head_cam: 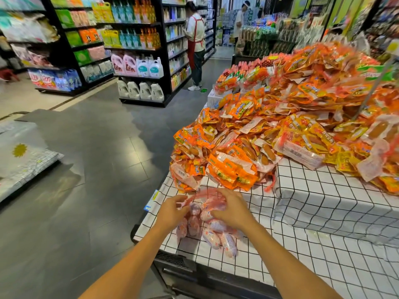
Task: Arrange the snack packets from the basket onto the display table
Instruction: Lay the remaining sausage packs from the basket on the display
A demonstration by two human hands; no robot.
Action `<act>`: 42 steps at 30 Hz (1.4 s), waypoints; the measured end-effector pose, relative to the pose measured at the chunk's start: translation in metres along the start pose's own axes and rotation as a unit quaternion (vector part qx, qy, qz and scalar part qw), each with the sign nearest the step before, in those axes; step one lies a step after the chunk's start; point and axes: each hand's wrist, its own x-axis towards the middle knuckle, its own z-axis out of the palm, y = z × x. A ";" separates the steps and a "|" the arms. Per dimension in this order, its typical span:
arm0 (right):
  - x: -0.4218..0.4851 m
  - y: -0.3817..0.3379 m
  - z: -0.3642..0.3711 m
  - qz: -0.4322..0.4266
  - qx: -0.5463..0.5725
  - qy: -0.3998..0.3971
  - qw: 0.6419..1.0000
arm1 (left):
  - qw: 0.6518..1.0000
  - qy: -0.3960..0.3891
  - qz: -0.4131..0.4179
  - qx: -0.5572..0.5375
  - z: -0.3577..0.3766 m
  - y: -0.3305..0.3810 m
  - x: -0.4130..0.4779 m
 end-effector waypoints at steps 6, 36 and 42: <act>0.002 -0.023 0.018 -0.094 -0.084 -0.005 0.992 | 0.988 0.001 0.029 0.154 -0.026 -0.008 -0.028; -0.213 -0.164 0.312 -0.313 -0.306 -0.275 0.856 | 0.919 0.095 -0.282 0.259 -0.143 -0.278 -0.433; -0.209 -0.122 0.336 -0.272 -0.321 -0.321 0.848 | 0.916 0.058 -0.336 0.211 -0.102 -0.304 -0.432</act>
